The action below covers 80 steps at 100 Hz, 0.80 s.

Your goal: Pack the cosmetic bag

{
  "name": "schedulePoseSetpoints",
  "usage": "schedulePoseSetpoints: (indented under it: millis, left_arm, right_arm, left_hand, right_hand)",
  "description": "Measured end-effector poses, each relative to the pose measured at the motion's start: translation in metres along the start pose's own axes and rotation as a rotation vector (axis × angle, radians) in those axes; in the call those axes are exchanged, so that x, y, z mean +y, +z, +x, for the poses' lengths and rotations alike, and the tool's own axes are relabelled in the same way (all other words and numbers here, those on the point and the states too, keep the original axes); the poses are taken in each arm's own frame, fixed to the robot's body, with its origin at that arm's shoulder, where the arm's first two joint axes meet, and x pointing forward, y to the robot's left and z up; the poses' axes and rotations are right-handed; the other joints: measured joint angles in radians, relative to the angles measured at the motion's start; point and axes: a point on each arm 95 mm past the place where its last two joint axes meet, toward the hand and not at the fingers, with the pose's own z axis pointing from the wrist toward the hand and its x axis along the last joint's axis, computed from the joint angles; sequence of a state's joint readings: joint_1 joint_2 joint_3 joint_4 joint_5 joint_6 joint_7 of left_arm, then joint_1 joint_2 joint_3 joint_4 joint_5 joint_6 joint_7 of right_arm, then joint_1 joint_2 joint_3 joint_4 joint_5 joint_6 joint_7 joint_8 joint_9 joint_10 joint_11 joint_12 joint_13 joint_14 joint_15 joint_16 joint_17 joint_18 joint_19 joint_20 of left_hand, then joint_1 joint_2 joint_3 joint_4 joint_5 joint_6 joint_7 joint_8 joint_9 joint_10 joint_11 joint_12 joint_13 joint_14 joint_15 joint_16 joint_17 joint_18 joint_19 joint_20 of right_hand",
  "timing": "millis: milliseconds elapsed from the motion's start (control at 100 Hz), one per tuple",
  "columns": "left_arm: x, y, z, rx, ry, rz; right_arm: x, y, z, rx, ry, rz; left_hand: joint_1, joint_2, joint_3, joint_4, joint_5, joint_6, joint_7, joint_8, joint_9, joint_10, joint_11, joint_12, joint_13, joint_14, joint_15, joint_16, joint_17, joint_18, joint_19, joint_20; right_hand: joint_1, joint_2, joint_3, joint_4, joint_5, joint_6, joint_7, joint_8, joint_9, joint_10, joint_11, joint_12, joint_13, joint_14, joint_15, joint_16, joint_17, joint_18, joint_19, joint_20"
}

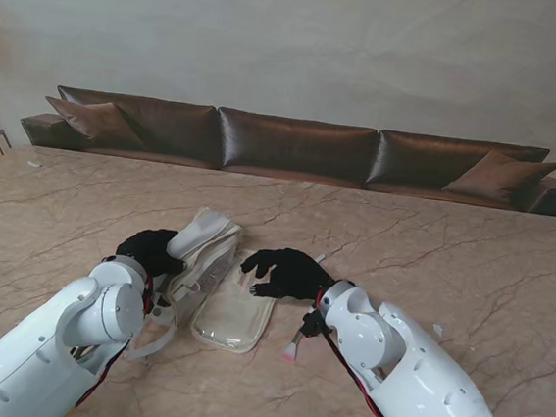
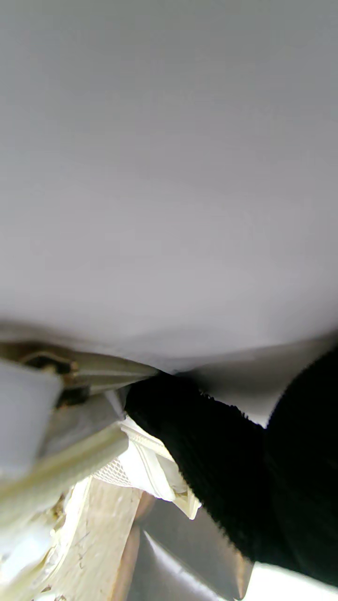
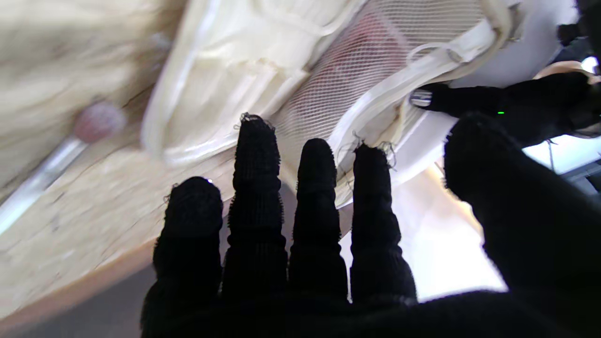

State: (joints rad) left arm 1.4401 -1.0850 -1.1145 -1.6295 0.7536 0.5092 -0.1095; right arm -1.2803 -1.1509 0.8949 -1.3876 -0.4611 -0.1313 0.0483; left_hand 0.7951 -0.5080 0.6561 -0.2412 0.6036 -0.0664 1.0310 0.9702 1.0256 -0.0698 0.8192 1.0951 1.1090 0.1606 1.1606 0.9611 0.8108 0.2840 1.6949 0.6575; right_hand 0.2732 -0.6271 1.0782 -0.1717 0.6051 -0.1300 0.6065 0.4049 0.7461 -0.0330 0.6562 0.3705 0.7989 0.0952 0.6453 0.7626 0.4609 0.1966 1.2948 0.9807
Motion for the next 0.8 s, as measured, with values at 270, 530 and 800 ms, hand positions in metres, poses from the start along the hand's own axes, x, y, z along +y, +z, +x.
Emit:
schedulePoseSetpoints:
  millis: [270,530,800]
  left_arm:
    - [-0.006,0.010,0.002,0.014,0.036,0.051]
    - [-0.006,0.014,0.004,0.036,0.029,0.077]
    - [-0.010,0.018,0.006,0.043,0.037,0.086]
  right_arm:
    - [0.029,-0.014,-0.030,-0.100,-0.194,-0.014]
    - [0.047,-0.008,-0.062,-0.170,-0.376,-0.051]
    - [0.053,0.001,-0.079,-0.215,-0.462,-0.021]
  left_hand:
    - [0.001,0.000,-0.004,-0.003,0.009,0.000,0.000,0.013,0.000,0.000,0.000,0.005,0.000,-0.006,0.004,0.013,0.002,0.000,0.008,0.010]
    - [0.001,0.000,-0.004,-0.013,0.010,0.000,0.000,0.014,0.000,-0.001,0.003,0.010,0.000,-0.007,0.015,0.016,0.006,-0.001,0.012,0.010]
    - [0.001,0.000,-0.004,-0.014,0.010,-0.001,0.000,0.022,0.000,-0.004,0.003,0.010,0.000,-0.010,0.019,0.016,0.007,-0.002,0.012,0.010]
  right_hand:
    - [0.037,-0.056,0.071,0.000,0.111,-0.062,0.047,0.075,0.060,-0.001,-0.003,0.017,0.021,0.000,0.003,0.000,0.025,0.002,-0.001,-0.001]
    - [0.078,-0.189,0.158,0.000,0.124,-0.103,0.056,0.075,0.068,-0.029,-0.003,0.046,-0.065,-0.014,0.005,0.035,-0.035,-0.027,-0.092,-0.013]
    - [0.111,-0.267,0.194,0.000,0.121,-0.144,0.056,0.075,-0.062,-0.037,-0.003,0.077,-0.286,-0.038,0.004,0.046,-0.201,-0.061,-0.232,-0.024]
